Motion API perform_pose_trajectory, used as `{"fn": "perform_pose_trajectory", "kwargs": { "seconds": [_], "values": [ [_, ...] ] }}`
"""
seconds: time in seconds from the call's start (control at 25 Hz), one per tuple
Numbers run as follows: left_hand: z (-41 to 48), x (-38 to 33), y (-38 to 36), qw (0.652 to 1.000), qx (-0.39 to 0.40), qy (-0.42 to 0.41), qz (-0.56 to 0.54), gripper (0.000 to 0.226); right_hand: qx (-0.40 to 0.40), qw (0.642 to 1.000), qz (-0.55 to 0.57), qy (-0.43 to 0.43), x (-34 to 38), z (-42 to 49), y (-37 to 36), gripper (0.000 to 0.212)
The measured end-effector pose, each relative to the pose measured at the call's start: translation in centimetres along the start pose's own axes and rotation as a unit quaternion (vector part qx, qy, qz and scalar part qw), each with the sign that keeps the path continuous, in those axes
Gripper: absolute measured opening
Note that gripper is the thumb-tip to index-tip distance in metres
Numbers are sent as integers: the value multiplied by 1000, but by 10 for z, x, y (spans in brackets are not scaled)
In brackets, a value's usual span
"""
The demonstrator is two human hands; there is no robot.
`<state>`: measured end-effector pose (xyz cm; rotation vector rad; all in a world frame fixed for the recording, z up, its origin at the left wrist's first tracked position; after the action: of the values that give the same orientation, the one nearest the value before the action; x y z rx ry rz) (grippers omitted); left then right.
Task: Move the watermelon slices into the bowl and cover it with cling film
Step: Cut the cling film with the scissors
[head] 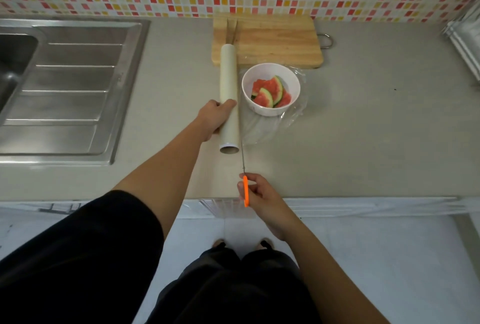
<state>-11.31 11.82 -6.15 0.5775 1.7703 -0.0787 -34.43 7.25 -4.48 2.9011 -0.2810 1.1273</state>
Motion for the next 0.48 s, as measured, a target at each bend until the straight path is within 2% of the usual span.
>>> {"fn": "perform_pose_trajectory", "kwargs": {
  "seconds": [0.32,0.48],
  "values": [
    [1,5,-3,1000,11,14,-12,55,-3,1000,24,15,13,12,-1,13],
    [2,7,-6,1000,8,19,-21,54,-15,999,26,19,16,19,1,18]
  ]
}}
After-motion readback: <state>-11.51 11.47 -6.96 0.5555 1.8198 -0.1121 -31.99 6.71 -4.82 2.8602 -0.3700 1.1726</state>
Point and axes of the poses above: each hand's wrist, its own z-axis towards the middle knuckle, its own y-axis out of the back of the hand, x = y × z, the point moved 10 cm from there along z, towards the middle knuckle, and after that the axes turned 15 degrees about -y, right-handed, at the moved point
